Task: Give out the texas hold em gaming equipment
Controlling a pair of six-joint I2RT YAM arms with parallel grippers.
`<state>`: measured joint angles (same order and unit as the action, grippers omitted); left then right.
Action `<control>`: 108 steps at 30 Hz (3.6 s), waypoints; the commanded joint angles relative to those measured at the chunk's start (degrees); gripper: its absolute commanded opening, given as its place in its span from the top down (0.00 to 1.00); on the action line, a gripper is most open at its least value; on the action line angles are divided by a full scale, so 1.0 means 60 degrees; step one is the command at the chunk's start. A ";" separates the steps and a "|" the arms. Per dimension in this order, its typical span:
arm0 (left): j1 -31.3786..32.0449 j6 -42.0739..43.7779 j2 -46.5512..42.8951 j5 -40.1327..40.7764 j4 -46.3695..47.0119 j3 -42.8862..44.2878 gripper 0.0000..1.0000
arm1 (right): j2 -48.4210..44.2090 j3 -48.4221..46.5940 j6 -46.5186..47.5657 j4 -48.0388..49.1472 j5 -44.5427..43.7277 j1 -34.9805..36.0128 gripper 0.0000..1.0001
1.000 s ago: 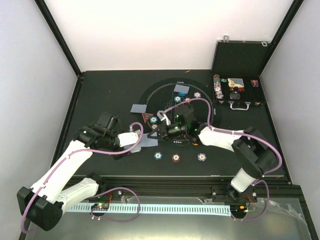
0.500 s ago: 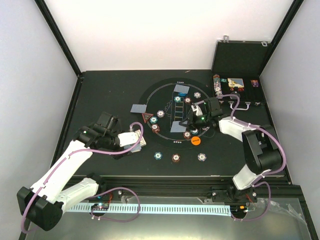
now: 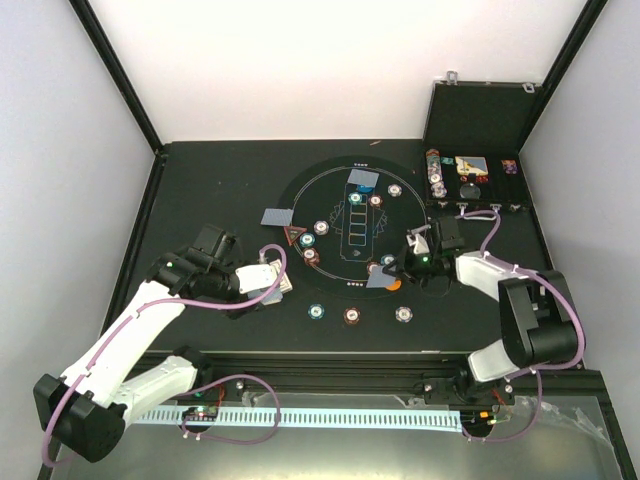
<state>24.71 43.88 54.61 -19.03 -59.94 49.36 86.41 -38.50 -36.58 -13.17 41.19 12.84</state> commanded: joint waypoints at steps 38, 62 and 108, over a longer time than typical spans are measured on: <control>-0.0031 -0.0146 -0.0139 -0.0449 0.0114 0.0650 0.93 | 0.0278 -0.1931 -0.4253 0.4779 0.0653 0.5821 0.13; -0.0037 -0.0077 -0.0257 -0.0345 -0.0018 0.0679 0.93 | 0.3296 -0.3576 -0.5606 0.6790 0.1524 0.6860 0.28; -0.0032 0.0114 -0.0355 0.0050 -0.0117 0.0462 0.93 | 0.2034 -0.3814 -0.1967 0.1932 0.1512 0.4238 0.99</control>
<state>24.71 43.53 53.93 -19.07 -60.84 51.24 94.30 -54.04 -52.80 2.72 50.24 40.29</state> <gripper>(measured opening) 0.663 0.021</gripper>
